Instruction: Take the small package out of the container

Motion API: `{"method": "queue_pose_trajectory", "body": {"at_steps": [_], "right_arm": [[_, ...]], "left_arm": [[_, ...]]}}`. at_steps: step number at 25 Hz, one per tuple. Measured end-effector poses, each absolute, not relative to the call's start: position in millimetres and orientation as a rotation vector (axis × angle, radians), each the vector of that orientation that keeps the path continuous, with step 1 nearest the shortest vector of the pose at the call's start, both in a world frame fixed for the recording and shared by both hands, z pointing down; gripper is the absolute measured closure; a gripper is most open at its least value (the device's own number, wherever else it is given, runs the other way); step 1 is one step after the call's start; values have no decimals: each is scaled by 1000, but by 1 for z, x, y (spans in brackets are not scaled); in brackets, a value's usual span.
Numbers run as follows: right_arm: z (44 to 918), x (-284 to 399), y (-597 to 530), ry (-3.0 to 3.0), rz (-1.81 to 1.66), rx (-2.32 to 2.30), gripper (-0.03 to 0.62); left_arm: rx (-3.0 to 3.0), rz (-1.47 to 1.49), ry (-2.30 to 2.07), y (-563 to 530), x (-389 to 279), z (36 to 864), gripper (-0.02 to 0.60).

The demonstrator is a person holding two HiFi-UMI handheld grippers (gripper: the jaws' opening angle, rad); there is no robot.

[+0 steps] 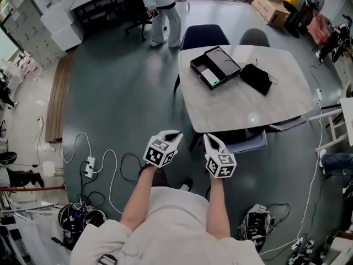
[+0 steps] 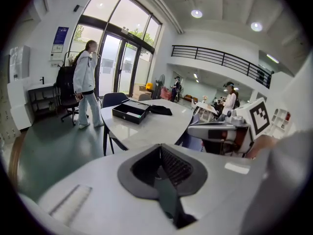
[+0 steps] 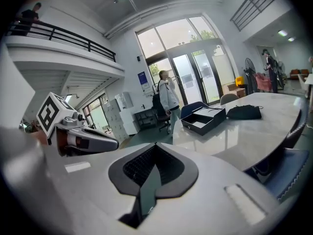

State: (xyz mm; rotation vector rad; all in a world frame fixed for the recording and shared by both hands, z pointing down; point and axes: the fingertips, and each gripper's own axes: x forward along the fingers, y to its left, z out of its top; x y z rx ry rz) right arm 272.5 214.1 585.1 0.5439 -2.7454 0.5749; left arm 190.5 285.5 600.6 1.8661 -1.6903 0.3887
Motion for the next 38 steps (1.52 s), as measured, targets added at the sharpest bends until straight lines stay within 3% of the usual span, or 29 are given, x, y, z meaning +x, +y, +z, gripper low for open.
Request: {"method": "queue_pose_trajectory", "body": {"at_steps": [13,26,38], "right_arm": [[593,166,139,-2656,592,686,595],[593,97,55,-2556,488,895,594],[601,73,-10,-2420,309,850,595]], "left_arm": [[1992,389,-1570,176,67,584,528],[2252,503,-1291,126,48,585,528],[2208,462,-1287,95,-23,603,528]]}}
